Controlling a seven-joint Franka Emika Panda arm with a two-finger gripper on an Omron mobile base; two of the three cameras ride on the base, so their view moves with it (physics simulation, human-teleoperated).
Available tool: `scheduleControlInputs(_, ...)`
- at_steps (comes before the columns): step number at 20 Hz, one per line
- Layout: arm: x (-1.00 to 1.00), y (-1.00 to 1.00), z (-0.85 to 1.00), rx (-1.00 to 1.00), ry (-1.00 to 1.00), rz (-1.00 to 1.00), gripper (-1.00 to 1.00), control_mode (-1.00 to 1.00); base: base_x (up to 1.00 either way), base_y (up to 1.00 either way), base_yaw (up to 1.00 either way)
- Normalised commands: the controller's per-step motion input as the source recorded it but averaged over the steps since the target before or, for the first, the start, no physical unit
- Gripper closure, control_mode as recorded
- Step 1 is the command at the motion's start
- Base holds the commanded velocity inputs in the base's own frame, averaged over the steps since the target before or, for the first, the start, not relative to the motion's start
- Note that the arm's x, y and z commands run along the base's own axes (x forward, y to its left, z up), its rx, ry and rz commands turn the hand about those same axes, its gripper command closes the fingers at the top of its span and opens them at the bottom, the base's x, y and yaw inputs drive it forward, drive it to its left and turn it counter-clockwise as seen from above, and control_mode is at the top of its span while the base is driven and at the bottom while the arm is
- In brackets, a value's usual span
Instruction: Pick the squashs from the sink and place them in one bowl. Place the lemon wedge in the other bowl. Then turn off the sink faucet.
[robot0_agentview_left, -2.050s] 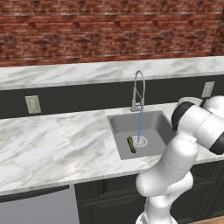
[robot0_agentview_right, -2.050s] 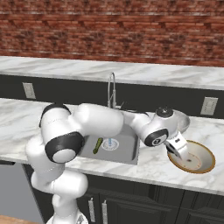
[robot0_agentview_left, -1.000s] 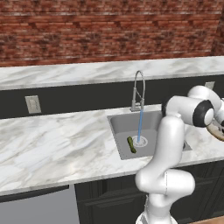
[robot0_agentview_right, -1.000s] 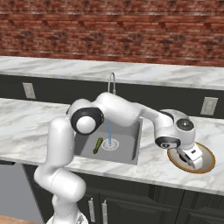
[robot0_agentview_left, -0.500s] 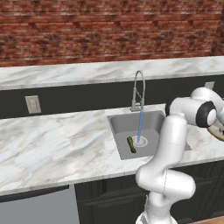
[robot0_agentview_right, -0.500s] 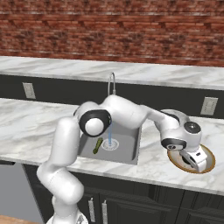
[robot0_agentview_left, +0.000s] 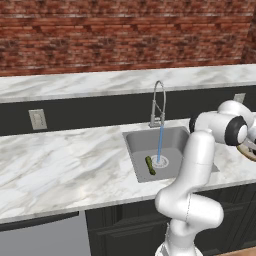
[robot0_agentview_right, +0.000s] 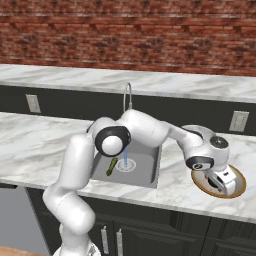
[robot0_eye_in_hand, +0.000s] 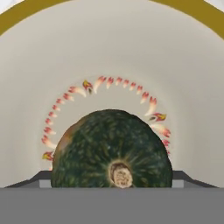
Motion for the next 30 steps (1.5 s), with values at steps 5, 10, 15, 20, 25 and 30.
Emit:
scheduleControlInputs(5,0.12,-0.02,0.00,0.00,0.00,0.00,-1.00,-1.00,0.00,0.00,0.00)
scheduleControlInputs(10,0.03,-0.01,0.01,0.00,0.00,0.00,-1.00,-1.00,0.00,0.00,0.00)
scheduleControlInputs(15,0.00,0.00,0.16,0.00,0.00,0.00,-1.00,-1.00,0.00,0.00,0.00)
scheduleControlInputs(20,-0.25,0.02,0.44,0.00,0.00,-0.01,-1.00,-1.00,0.00,0.00,0.00)
scheduleControlInputs(25,-0.44,0.31,0.52,-0.03,-0.04,0.00,-1.00,-1.00,0.00,0.00,0.00)
scheduleControlInputs(30,-0.35,0.88,0.58,-0.08,-0.06,0.00,-1.00,-1.00,0.00,0.00,0.00)
